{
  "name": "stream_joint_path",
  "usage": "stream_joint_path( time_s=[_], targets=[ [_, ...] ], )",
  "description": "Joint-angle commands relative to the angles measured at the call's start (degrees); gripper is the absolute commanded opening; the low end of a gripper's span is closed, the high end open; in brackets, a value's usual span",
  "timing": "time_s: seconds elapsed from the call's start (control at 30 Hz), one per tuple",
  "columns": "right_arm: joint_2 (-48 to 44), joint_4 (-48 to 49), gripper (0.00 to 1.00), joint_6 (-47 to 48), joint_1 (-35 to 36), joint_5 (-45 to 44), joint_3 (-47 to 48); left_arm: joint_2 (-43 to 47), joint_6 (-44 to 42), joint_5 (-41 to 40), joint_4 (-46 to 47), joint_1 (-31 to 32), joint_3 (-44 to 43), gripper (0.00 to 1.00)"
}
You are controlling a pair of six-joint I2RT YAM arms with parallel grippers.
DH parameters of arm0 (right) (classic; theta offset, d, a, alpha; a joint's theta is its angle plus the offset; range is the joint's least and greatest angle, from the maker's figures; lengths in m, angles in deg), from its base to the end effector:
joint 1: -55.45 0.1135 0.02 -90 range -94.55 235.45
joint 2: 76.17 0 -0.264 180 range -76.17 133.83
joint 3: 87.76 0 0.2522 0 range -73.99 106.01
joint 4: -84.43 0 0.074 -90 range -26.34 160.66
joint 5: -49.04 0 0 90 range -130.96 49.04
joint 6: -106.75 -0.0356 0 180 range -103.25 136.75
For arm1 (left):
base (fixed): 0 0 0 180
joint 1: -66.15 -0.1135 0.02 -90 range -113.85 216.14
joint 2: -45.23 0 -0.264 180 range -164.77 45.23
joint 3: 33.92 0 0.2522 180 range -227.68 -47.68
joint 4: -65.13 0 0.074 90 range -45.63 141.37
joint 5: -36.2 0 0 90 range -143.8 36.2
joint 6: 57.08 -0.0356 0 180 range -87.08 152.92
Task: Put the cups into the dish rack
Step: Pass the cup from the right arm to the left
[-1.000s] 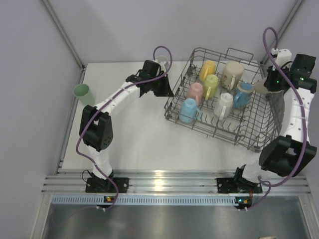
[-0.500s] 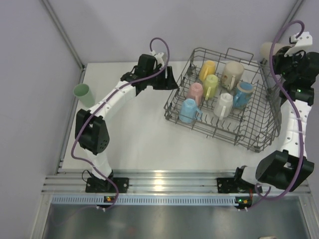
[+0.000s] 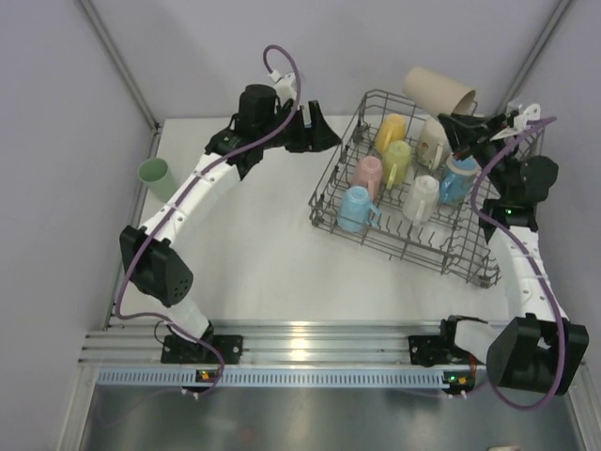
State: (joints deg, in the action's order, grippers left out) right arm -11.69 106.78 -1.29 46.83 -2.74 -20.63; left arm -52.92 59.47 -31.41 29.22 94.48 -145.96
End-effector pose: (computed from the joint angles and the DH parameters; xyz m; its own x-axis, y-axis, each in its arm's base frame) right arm 0.2511 -0.0158 0.4065 0.2621 0.2063 -0.9427 -0.5446 0.8381 0.0321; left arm 0.3469 -0.2024 0.3953 -0.6303 -0.1297 -0.7655 0.5230 0.6577 -0.5421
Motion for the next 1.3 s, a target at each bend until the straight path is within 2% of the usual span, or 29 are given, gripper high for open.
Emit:
stream_joint_path(
  time_s=[0.0,0.03,0.13,0.2,0.27,0.3,0.37,0.53,0.6,0.73,0.97,1.03,1.07,1.13,1.27],
  targets=[
    [-4.01,23.89,0.0,-8.5,2.47,5.38,-2.9,8.84,8.06,7.48,9.64,-0.13,-2.63,0.82],
    [-5.33,25.82,0.0,-8.94,2.91,5.03,-4.05,9.9,13.83,8.88,16.89,-0.12,-1.05,0.86],
    [-6.48,36.98,0.0,-12.26,3.96,4.67,-8.53,12.28,25.43,12.05,31.14,-0.13,3.26,0.92],
    [-5.78,44.11,0.0,-17.36,4.84,5.2,-10.37,11.76,30.9,13.81,35.58,0.05,3.71,0.93],
    [-4.9,50.25,0.0,-21.93,6.67,4.85,-11.7,11.32,31.46,13.38,38.05,1.18,3.45,0.94],
    [-3.68,57.06,0.0,-23.69,7.38,4.5,-12.92,11.05,31.29,12.16,38.06,1.8,3.36,0.94],
    [-2.53,61.95,0.0,-28.09,8.18,3.8,-13.81,10.52,31.64,11.71,38.93,3.47,3.53,0.94],
    [-3.84,61.7,0.0,-25.2,12.31,4.32,-16.53,10.08,31.02,9.87,40.08,7.6,4.94,0.95],
    [-4.63,61.79,0.0,-24.94,12.75,4.32,-17.41,10.26,32.16,9.51,40.08,9.19,6.6,0.98],
    [-5.69,61.62,0.0,-23.89,12.84,4.67,-18.38,13.76,31.47,3.39,40.08,9.81,14.58,0.98],
    [-8.41,60.13,0.0,-19.84,13.28,1.42,-17.43,16.41,33.04,0.82,37.79,10.07,16.54,0.98],
    [-8.15,60.03,0.0,-19.23,14.5,1.77,-16.63,15.8,33.39,0.9,39.89,10.6,16.72,0.98],
    [-7.89,60.03,0.0,-18.96,15.21,1.86,-16.19,15.45,34.09,1.42,45.04,10.86,17.07,0.98],
    [-7.8,59.86,0.0,-17.03,17.75,1.77,-16.53,14.92,35.68,1.95,48.42,11.12,17.25,0.98],
    [-8.94,55.91,0.0,-11.42,22.32,-0.07,-17.85,14.22,33.13,-0.59,48.87,13.84,15.75,0.98]
  ],
)
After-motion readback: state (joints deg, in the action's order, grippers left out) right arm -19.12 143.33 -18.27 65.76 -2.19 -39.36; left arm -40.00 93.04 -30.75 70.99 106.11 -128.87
